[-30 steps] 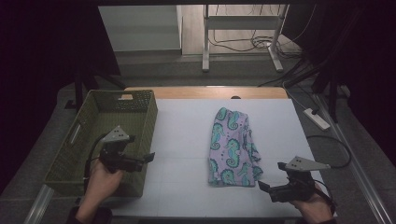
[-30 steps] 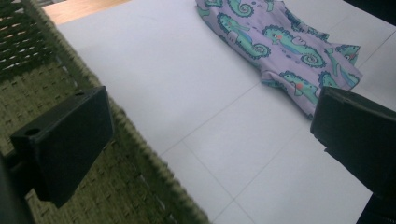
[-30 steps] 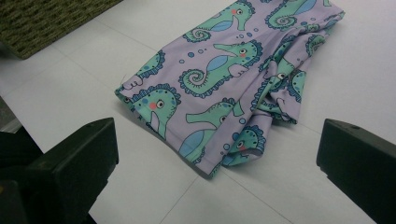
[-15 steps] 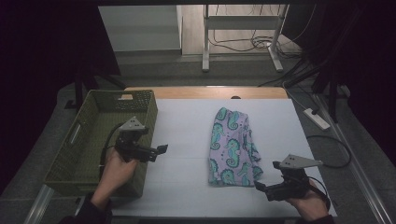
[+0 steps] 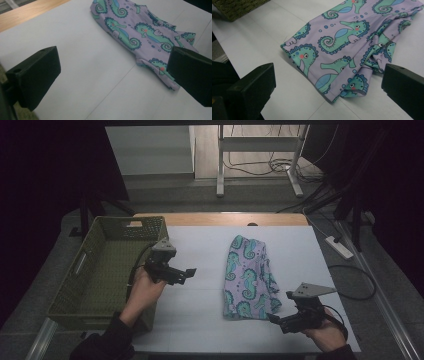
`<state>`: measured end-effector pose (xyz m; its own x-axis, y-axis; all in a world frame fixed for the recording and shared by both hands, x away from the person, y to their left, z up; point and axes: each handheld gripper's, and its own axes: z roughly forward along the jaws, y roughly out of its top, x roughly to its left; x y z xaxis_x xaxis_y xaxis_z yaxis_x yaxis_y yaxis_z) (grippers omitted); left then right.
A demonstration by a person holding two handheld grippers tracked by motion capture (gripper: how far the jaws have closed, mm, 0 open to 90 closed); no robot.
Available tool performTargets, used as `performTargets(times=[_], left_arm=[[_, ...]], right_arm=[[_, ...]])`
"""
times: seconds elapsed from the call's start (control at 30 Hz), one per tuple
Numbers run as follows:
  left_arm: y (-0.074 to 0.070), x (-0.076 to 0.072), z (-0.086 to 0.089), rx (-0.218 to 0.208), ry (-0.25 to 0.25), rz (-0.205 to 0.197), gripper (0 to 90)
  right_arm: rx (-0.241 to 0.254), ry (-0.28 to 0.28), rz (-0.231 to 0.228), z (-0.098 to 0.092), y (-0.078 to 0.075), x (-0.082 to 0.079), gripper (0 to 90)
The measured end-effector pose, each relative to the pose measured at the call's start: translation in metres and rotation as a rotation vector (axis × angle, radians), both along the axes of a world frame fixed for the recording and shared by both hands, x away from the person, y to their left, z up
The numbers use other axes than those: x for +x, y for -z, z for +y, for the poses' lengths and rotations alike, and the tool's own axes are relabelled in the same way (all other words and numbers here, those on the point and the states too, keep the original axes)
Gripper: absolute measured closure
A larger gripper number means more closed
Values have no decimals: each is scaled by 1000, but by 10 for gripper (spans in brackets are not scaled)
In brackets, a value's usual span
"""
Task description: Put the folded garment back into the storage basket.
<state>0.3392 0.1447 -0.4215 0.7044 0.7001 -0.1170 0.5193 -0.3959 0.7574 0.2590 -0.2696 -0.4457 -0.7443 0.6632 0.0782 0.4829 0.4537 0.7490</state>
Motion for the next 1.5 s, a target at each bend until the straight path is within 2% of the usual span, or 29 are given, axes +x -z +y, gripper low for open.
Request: performTargets(times=[0.1,0.33,0.67,0.77,0.87,1.03,1.13,1.23,1.5], left_arm=[[2,7,-10,-8,10,14,0],[9,21,-26,-10,25,13,0],[25,42,-52,15,32,27,0],[28,48,-60,29,40,33,0],[29,55,-66,24,38,51,0],[33,69,-76,31,43,59,0],[36,77,-84,42,50,53,0],[39,84,-90,32,54,50,0],[49,105,-113,71,67,53,1]], right_arm=[[-9,-16,3,3,2,1,0],[-22,-41,20,9,4,5,0],[-29,-68,35,14,5,13,0],[-54,-80,40,17,7,16,0],[-77,-84,54,20,9,19,0],[-86,-113,76,25,11,23,0],[-121,-132,85,31,14,26,0],[-148,-149,88,36,16,30,0],[-199,-180,88,50,25,44,0]])
